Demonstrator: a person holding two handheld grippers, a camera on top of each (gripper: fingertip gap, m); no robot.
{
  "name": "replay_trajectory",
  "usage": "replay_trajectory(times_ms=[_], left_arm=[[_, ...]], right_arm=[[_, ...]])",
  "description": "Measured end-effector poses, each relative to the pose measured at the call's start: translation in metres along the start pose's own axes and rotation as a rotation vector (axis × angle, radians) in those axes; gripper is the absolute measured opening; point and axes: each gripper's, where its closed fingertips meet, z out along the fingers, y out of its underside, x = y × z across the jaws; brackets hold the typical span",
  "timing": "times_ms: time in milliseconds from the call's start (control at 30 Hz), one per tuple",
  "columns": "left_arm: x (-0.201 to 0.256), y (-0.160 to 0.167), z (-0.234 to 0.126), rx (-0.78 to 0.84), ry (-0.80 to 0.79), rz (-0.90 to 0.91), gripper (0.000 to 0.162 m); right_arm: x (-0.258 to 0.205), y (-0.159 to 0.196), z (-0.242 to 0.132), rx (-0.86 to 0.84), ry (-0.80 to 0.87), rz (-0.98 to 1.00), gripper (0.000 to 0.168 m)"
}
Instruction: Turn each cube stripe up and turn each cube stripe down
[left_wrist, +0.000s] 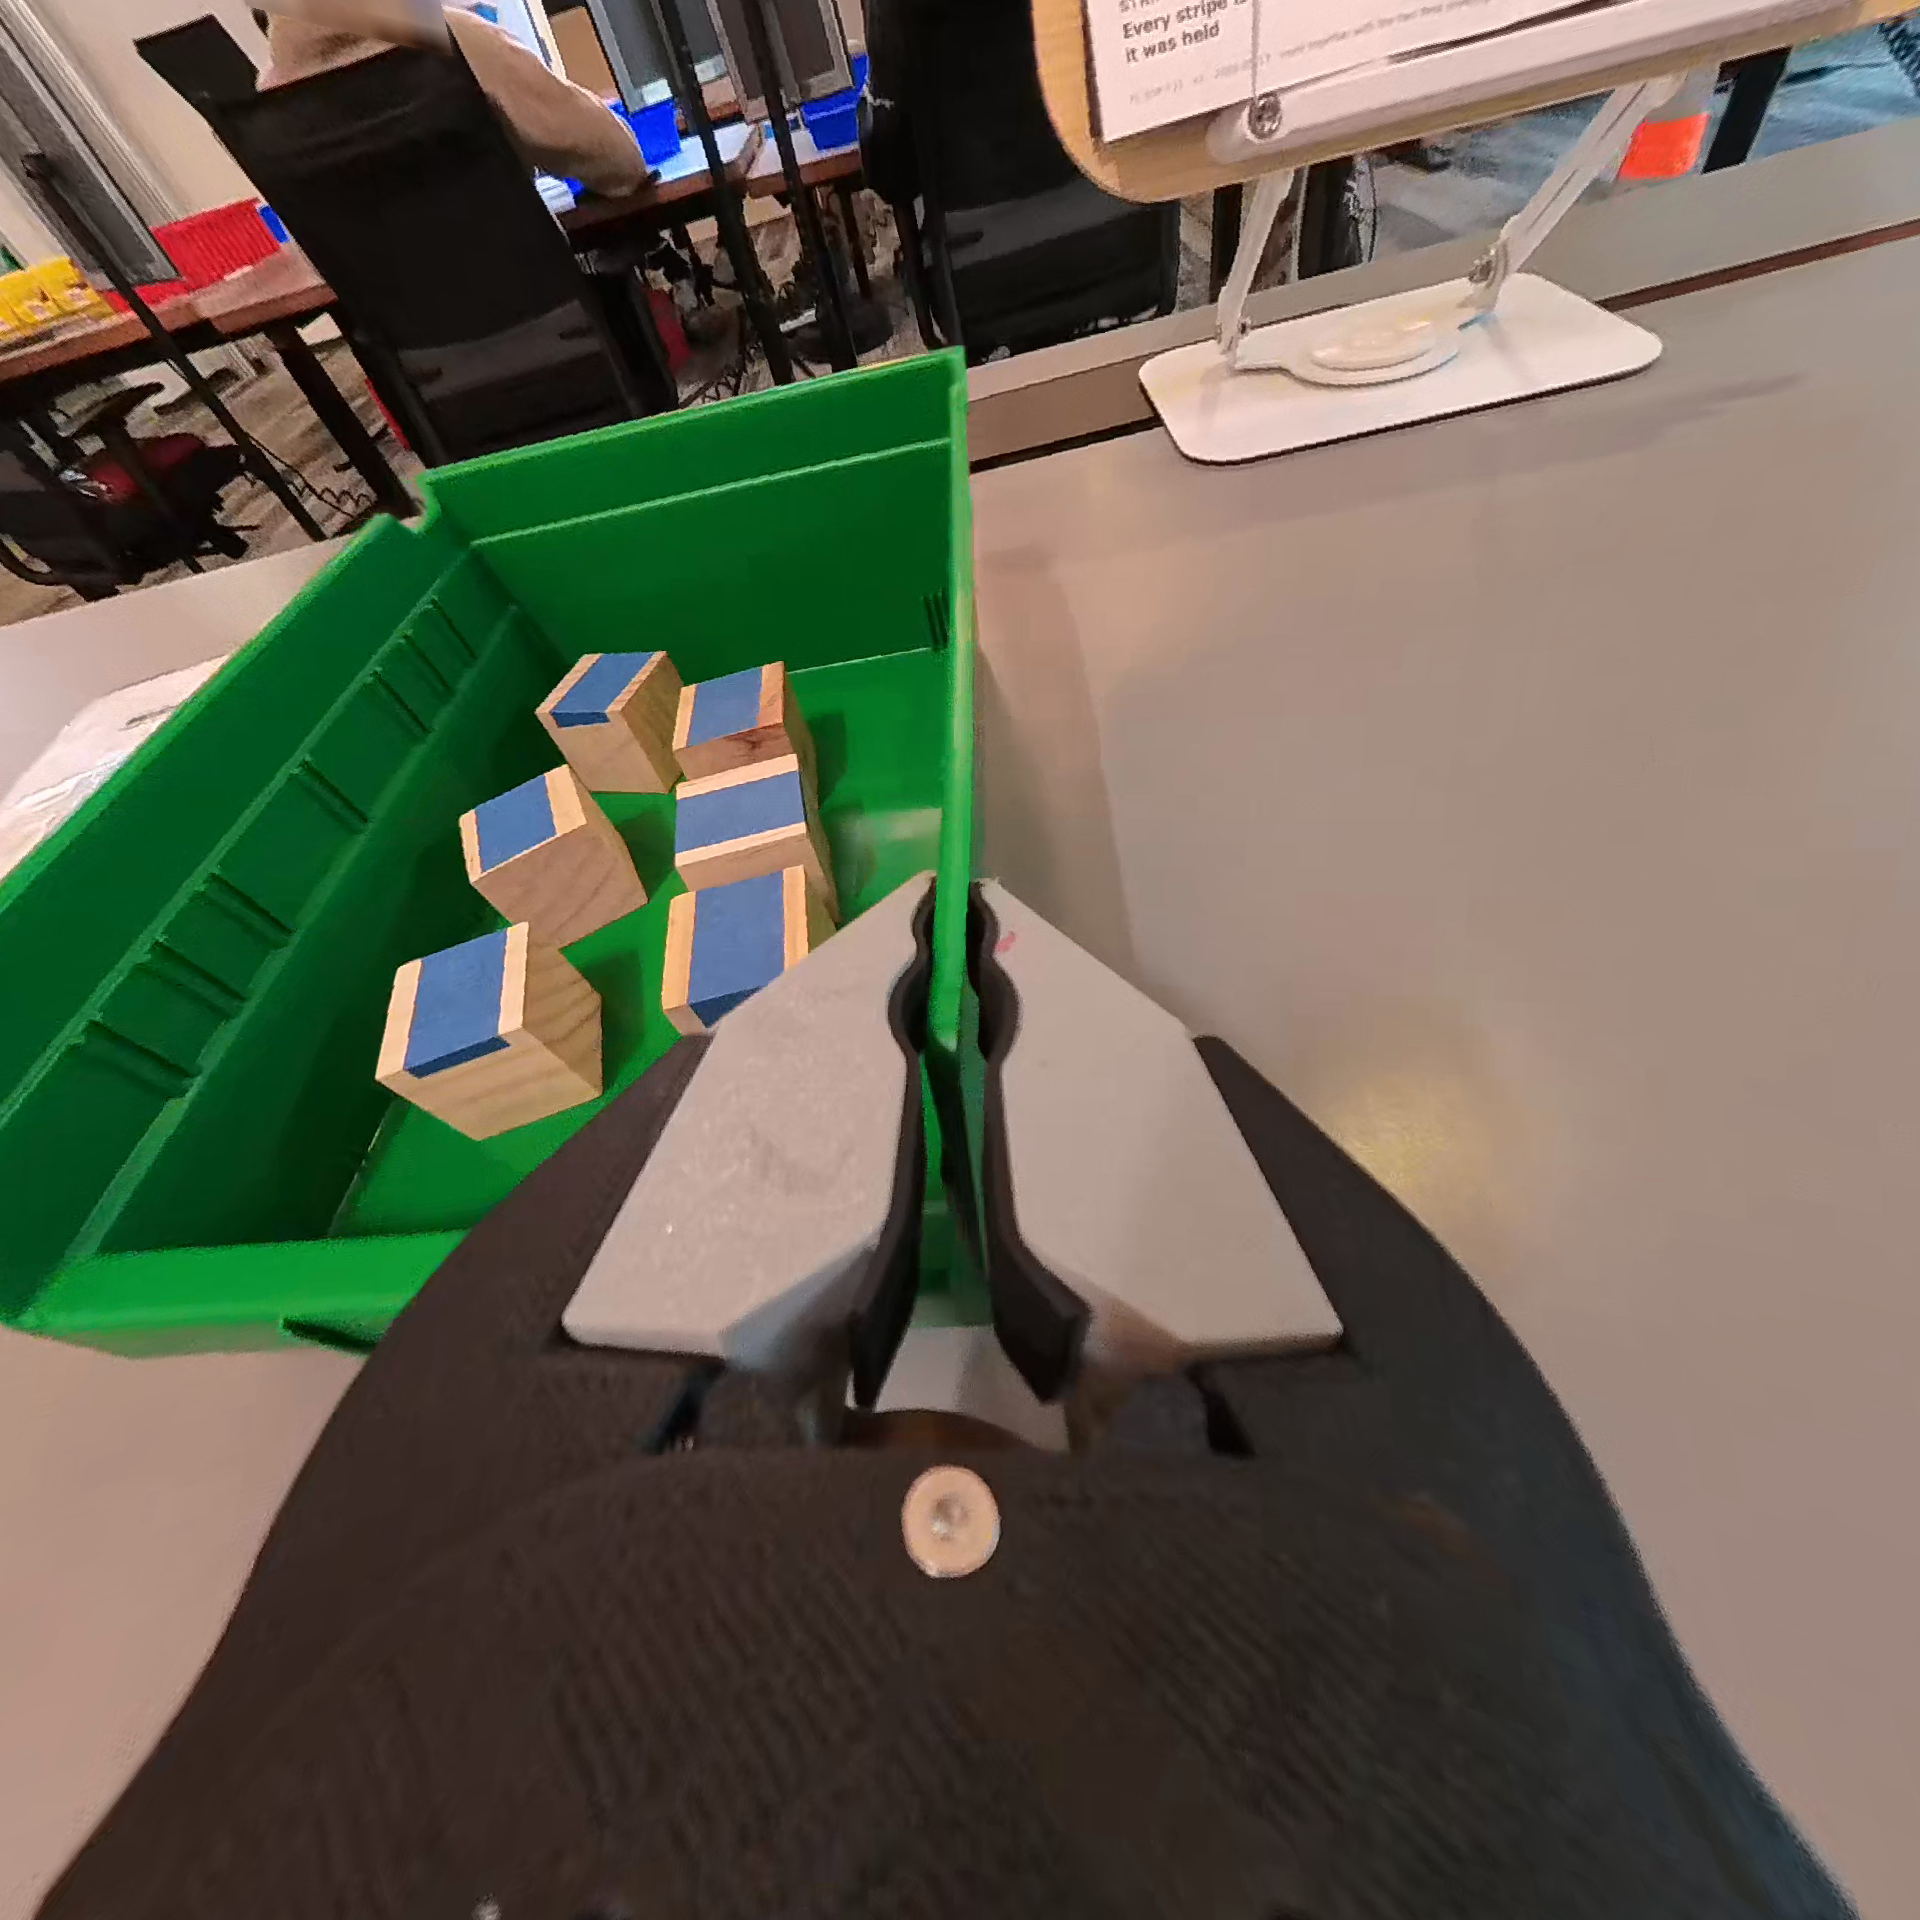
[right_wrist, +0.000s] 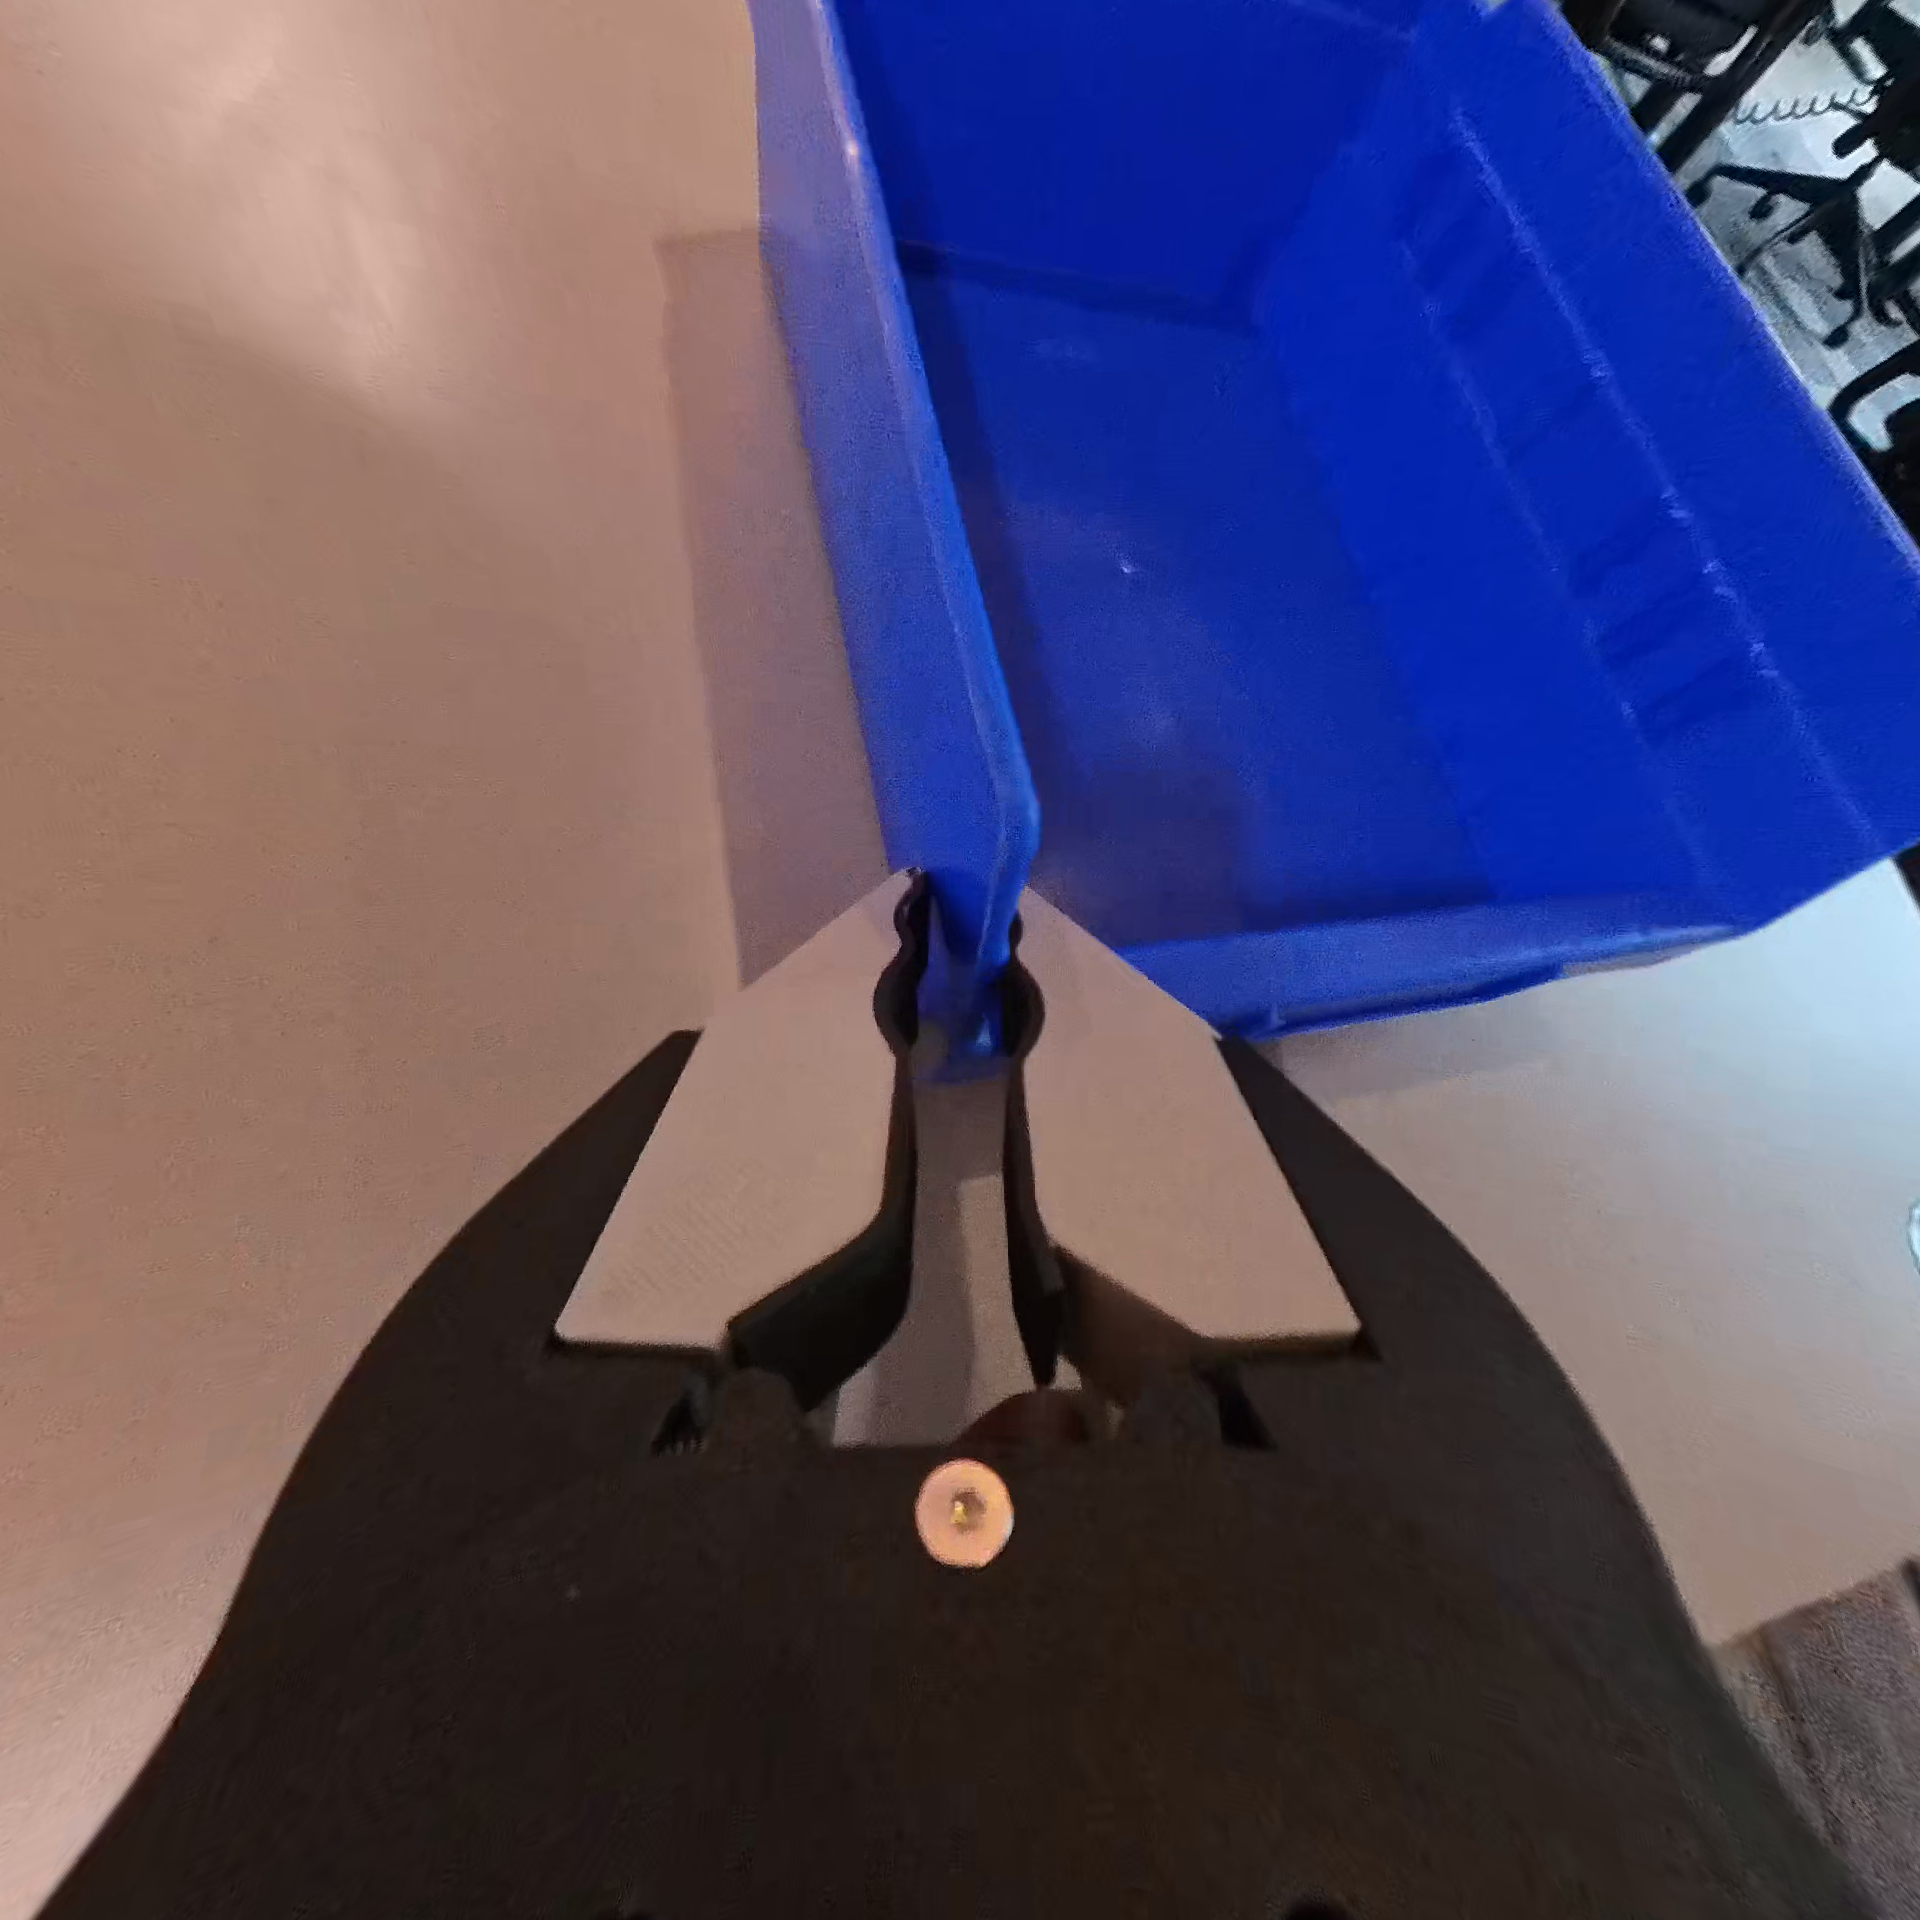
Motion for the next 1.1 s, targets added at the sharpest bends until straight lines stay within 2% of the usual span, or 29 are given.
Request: replay_trajectory(times_ms=[267, 367, 567, 667, 733, 800, 867, 933, 1000, 1100], left_arm=[[0.021, 0.009, -0.04, 0.01, 0.065, 0.051, 0.001], [0.025, 0.006, -0.035, 0.02, 0.063, 0.054, 0.001], [0.025, -0.003, -0.009, 0.015, 0.044, 0.044, 0.001], [0.028, -0.008, -0.014, 0.038, 0.067, 0.05, 0.012], [0.032, -0.018, -0.03, 0.065, 0.09, 0.055, 0.039], [0.033, -0.05, -0.057, 0.183, 0.09, 0.073, 0.042], [0.036, -0.091, -0.081, 0.333, 0.089, 0.085, 0.035], [0.051, -0.123, -0.088, 0.401, 0.15, 0.06, 0.035], [0.081, -0.142, -0.079, 0.413, 0.244, 0.051, 0.04], [0.134, -0.146, -0.036, 0.386, 0.32, 0.083, 0.042]], right_arm=[[-0.007, 0.036, -0.051, 0.026, -0.097, 0.009, 0.002], [-0.015, 0.03, -0.047, 0.041, -0.101, -0.001, 0.001], [-0.019, 0.003, -0.012, 0.029, -0.092, -0.026, 0.002], [-0.018, 0.003, -0.014, 0.042, -0.124, -0.021, 0.01], [-0.017, 0.003, -0.028, 0.063, -0.138, -0.027, 0.021], [-0.023, -0.013, -0.056, 0.146, -0.183, -0.044, 0.034], [-0.039, -0.047, -0.09, 0.277, -0.262, -0.064, 0.049], [-0.062, -0.086, -0.119, 0.4, -0.343, -0.084, 0.061], [-0.094, -0.12, -0.135, 0.495, -0.429, -0.1, 0.064], [-0.158, -0.149, -0.127, 0.514, -0.578, -0.125, 0.078]])
